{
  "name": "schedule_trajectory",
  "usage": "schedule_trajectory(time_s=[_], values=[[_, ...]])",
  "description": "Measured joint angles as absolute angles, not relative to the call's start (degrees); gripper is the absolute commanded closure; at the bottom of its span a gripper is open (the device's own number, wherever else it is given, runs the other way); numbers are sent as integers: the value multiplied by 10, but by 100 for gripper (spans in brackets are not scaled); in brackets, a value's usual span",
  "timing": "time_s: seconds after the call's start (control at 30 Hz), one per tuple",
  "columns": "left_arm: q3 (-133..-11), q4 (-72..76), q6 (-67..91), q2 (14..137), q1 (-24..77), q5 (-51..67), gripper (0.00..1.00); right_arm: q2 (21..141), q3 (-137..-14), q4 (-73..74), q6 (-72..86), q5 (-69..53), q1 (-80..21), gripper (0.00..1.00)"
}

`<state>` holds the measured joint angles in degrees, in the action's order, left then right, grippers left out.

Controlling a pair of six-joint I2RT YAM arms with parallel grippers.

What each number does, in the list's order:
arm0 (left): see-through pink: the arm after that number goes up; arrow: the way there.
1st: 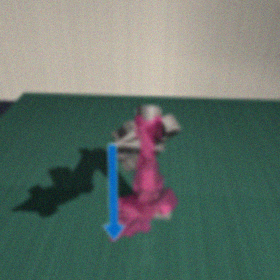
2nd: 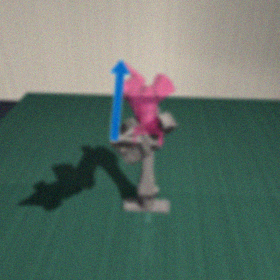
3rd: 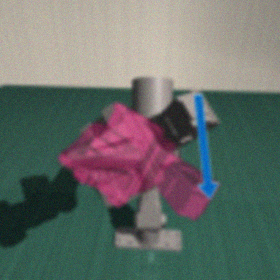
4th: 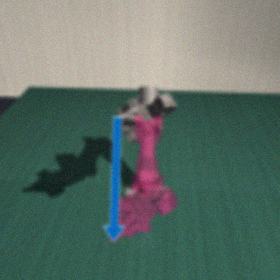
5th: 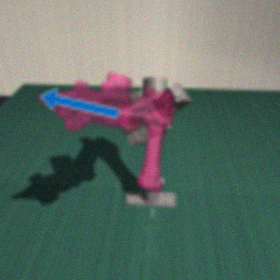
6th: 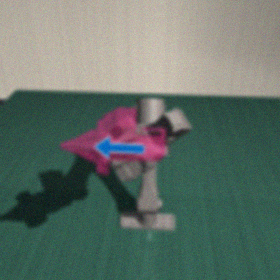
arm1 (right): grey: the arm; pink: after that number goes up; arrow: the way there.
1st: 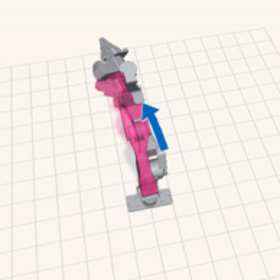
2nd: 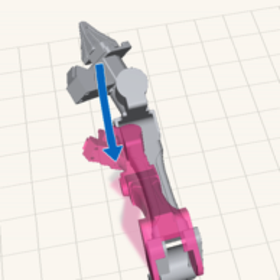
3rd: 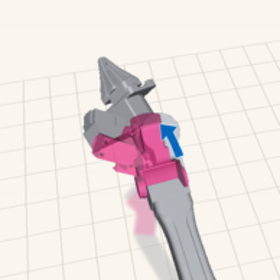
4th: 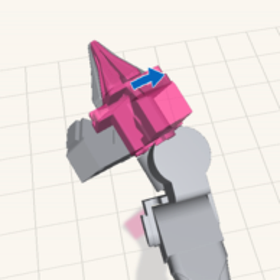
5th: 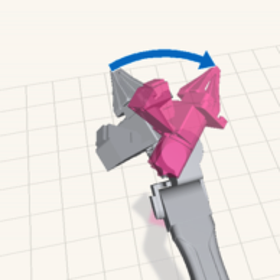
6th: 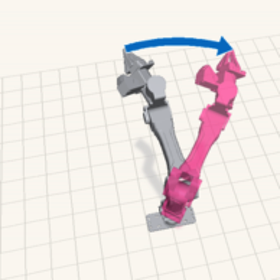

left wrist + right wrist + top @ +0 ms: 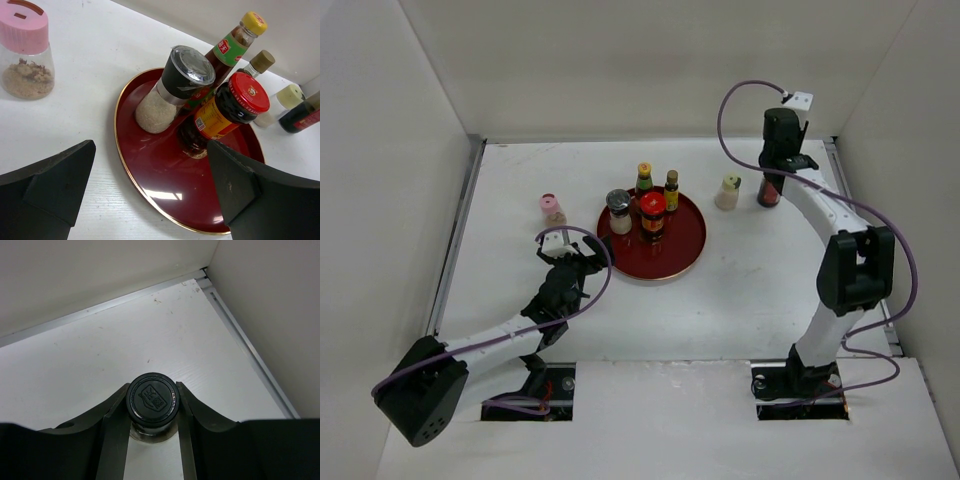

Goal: Organize the condiment bottles

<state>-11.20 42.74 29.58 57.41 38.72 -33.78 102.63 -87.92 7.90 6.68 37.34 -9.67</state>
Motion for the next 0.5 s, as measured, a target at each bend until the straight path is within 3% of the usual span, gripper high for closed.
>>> schedule_trajectory(time_s=[0.33,0.5], values=[[-112,431,299,575,387,-337,5,867,-778,75,21,416,-145,81],[-112,431,299,572,387,-337,5,769,-770,72,24,412,-240,81]])
